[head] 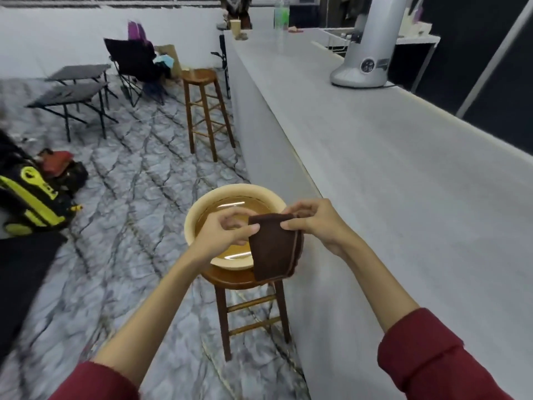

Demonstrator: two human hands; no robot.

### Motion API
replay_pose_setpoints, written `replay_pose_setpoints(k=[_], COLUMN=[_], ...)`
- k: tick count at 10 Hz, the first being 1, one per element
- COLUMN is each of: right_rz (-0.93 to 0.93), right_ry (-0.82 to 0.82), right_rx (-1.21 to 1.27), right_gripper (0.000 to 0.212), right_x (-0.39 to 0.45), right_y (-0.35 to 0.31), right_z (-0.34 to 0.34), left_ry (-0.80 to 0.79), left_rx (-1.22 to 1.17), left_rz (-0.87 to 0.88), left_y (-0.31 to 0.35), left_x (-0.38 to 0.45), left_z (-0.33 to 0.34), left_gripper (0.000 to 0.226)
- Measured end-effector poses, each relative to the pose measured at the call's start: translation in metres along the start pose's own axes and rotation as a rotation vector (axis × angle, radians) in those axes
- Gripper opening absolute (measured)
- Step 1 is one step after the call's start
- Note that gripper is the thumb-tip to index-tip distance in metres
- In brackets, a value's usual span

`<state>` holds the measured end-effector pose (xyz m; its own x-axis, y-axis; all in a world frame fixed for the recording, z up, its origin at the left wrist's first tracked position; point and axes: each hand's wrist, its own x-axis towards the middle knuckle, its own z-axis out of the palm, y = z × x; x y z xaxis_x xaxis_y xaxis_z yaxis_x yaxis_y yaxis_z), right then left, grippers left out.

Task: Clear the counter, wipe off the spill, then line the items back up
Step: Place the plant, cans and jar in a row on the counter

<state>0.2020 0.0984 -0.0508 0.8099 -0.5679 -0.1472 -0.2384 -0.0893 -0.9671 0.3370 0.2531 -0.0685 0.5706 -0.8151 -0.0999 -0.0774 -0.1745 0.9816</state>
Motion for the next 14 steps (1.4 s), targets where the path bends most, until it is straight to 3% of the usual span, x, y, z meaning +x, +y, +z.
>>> replay_pose_setpoints(k=[3, 8, 10, 14], right_rz=[0.13, 0.277, 0.266, 0.228], right_ry=[-0.122, 0.006, -0.035, -0.074], right_rx=[-0.145, -0.327, -0.465, -0.528], right_gripper=[0.018, 0.018, 0.023, 0.017], right_x=[0.028, 0.092, 0.1, 0.097], right_y=[0.035, 0.07, 0.083, 0.093], right_z=[0.057, 0.08, 0.085, 0.085], left_ry=[0.113, 0.069, -0.014, -0.013], left_rx=[0.091, 0.36, 0.46, 0.642], left_rz=[-0.188, -0.365, -0.364, -0.25], left_y=[-0.059, -0.101, -0.109, -0.115], left_x=[-0.005, 0.061, 0.069, 0.063], left_z=[-0.038, -0.043, -0.044, -0.041], left_gripper=[0.013, 0.022, 0.028, 0.024])
